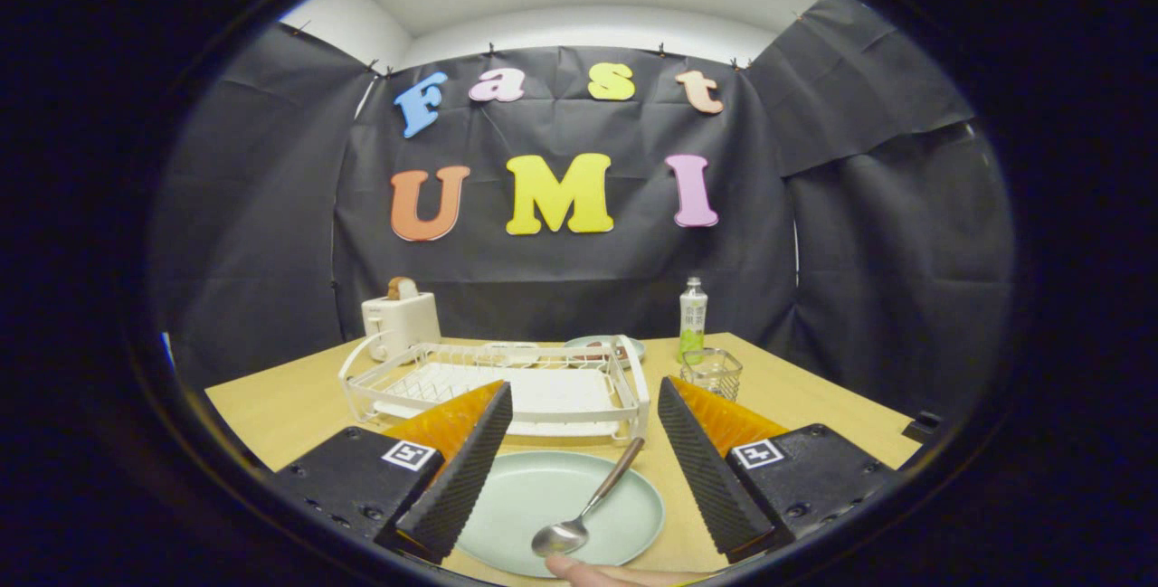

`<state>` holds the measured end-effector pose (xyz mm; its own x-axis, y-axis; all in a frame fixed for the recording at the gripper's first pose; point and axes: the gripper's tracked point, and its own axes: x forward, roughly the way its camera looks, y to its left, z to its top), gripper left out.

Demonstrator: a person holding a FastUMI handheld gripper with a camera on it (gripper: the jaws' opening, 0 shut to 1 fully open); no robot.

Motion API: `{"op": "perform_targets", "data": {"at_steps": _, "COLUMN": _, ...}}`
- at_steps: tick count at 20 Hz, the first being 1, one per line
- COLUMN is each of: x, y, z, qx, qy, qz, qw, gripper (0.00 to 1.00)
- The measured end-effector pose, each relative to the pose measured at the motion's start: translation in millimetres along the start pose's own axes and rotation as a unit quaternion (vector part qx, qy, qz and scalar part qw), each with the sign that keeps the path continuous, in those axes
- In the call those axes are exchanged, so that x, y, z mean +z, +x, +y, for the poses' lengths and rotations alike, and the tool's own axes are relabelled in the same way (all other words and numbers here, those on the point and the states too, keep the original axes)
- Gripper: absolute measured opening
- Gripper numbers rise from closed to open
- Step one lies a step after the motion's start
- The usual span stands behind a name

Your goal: Take the plate from the dish rack, then take the spoon from the basket and place it into the plate.

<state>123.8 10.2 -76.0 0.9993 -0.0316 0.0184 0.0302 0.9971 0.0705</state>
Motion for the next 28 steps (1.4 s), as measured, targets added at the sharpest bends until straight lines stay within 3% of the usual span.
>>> {"op": "perform_targets", "data": {"at_steps": 11, "x": 46.3, "y": -49.5, "z": 24.2, "qx": 0.025, "qy": -0.012, "qz": 0.009, "qw": 1.0, "gripper": 1.0}}
{"op": "perform_targets", "data": {"at_steps": 20, "x": 93.4, "y": -78.9, "z": 22.4, "qx": 0.012, "qy": -0.013, "qz": -0.002, "qw": 1.0, "gripper": 1.0}}
{"op": "perform_targets", "data": {"at_steps": 28, "x": 89.4, "y": -77.9, "z": 19.9, "qx": 0.006, "qy": -0.006, "qz": 0.0, "qw": 1.0, "gripper": 1.0}}
